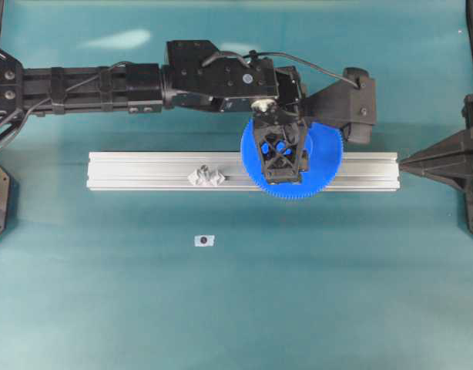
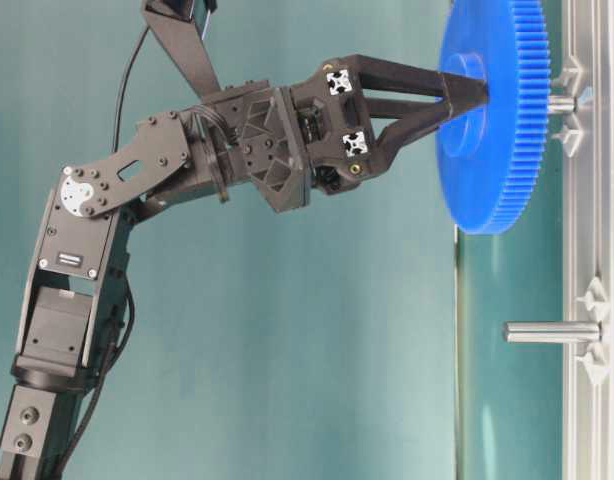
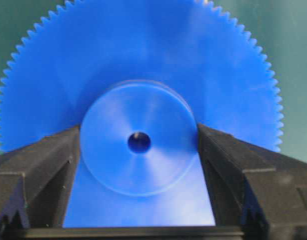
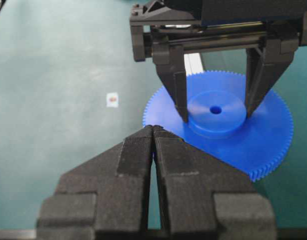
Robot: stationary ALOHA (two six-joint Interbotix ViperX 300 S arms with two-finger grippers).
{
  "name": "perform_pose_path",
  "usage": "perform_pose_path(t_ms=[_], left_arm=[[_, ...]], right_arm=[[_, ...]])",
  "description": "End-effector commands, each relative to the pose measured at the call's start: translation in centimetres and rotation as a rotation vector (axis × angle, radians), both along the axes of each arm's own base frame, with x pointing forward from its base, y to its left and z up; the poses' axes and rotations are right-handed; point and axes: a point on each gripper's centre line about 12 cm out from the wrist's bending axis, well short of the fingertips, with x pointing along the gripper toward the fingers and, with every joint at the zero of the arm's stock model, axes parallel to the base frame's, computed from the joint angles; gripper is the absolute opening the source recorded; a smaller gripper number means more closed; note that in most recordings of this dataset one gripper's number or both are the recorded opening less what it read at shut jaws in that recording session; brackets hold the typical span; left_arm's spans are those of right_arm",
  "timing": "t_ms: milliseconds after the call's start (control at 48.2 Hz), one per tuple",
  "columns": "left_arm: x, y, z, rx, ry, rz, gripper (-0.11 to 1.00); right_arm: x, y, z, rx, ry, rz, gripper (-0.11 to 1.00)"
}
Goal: Insert the large gear onto the shaft.
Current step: 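Push the gear onto the metal shaft with the left gripper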
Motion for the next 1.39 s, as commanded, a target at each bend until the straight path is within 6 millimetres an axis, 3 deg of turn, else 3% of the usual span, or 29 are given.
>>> perform_pose_path(t_ms=[0,664,789,1370], left_arm=[[-0.1,1.0,1.4,0.01,-0.028,0.015,0.76],[0.2,0.3,2.4,0.005,-0.044,0.019,0.77],[0.2,0.2,2.5,0.004,-0.048,0.021,0.91],[0.7,-0.2,3.6,0.007,-0.077,0.014,0.87]], right_arm=[[0.1,0.0,0.3,0.007,-0.006,-0.004,0.08],[0.2,0.0,0.4,0.009,-0.009,-0.004,0.08],[0.2,0.0,0.4,0.007,-0.009,-0.004,0.08],[0.2,0.0,0.4,0.009,-0.008,-0.004,0.08]])
